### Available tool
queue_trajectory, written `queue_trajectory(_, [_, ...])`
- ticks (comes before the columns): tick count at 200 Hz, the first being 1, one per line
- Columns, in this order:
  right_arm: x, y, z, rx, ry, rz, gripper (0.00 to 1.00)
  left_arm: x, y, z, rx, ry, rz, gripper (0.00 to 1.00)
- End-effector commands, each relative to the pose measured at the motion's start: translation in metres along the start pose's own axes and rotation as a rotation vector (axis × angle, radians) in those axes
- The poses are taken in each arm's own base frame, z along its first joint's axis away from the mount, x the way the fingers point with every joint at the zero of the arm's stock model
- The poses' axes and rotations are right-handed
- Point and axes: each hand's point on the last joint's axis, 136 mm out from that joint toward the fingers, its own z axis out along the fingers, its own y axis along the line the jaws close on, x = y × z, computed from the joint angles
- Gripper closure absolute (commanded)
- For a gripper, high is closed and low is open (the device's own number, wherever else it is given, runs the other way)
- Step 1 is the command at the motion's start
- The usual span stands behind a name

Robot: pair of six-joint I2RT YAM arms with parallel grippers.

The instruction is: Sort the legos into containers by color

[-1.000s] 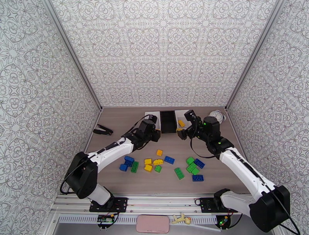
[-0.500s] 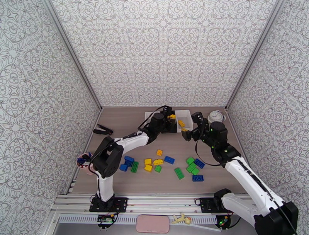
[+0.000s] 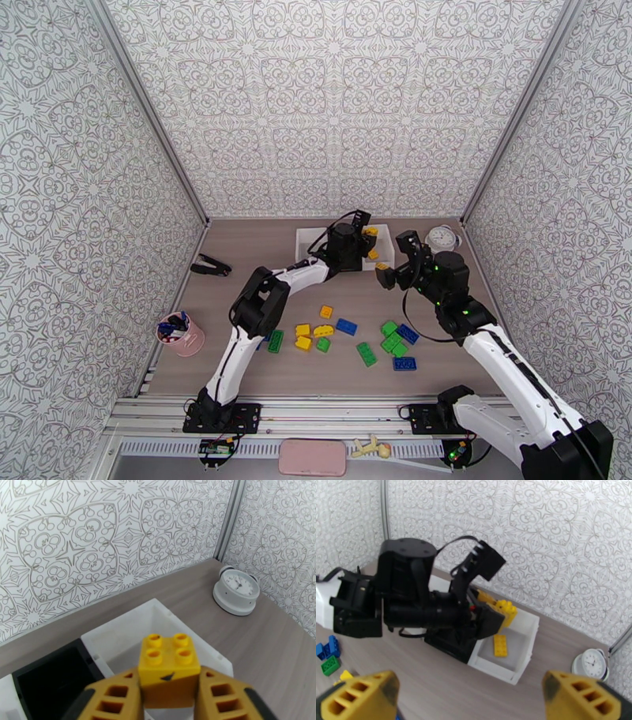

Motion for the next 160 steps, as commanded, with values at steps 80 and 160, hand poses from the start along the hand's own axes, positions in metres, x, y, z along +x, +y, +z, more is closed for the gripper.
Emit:
queue_trajectory(80, [0.004,-0.005,-0.008,0.029,0.010,0.011,0.01,-0.036,-0.013,-0.017,0.037,-0.030,0.018,0.32])
queue_trajectory(160, [0.006,0.063,0.002,-0.356,0.008,-0.067,0.01,-0.045,0.010,-0.136,-0.170,-0.028,-0.073,0.00])
